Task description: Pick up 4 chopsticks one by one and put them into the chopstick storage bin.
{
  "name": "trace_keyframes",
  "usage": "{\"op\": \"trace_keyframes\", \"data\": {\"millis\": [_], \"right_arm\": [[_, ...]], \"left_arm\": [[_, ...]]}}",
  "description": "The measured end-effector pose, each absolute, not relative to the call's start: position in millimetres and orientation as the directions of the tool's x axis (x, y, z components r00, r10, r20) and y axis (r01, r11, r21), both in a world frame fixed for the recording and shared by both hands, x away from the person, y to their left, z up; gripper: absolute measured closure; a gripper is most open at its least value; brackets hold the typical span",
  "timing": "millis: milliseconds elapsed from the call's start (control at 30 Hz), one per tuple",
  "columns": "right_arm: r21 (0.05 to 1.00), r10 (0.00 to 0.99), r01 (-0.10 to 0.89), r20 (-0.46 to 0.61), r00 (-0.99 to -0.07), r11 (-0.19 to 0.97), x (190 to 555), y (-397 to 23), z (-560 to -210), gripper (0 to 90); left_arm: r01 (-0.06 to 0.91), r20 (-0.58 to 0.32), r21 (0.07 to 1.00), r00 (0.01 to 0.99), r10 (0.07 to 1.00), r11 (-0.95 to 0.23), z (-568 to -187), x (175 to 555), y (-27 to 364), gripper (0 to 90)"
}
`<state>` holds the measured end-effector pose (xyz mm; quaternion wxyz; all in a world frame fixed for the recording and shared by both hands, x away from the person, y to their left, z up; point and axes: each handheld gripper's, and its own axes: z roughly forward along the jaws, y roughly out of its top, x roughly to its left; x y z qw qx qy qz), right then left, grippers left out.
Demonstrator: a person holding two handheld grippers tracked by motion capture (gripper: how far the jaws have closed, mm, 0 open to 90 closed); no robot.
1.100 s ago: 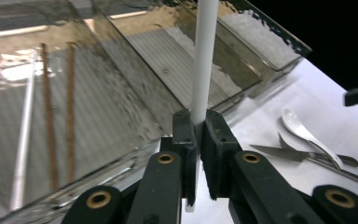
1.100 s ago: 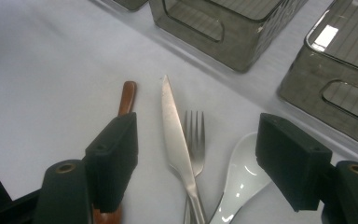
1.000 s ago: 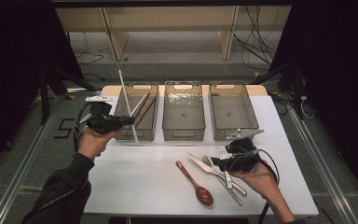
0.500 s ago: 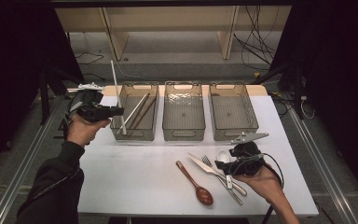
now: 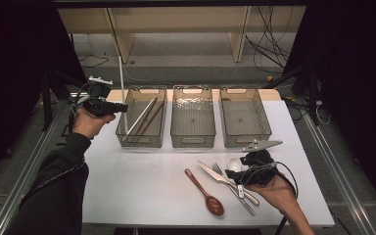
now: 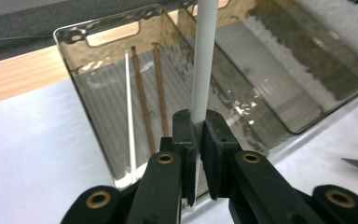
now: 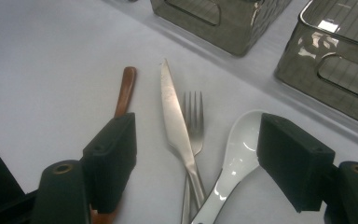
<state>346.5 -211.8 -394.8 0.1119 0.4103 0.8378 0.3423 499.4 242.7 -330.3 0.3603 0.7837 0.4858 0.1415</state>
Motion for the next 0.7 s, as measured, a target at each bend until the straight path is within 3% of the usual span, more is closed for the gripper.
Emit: {"op": "trace_keyframes", "data": {"millis": [700], "right_arm": [[0.665,0.755,0.605,0.093,-0.649,0.438,346,-210,-396,29.0]], "left_arm": [[0.722,-0.078,0.609,0.467,0.881,-0.33,-359,524,237,83.4]]}}
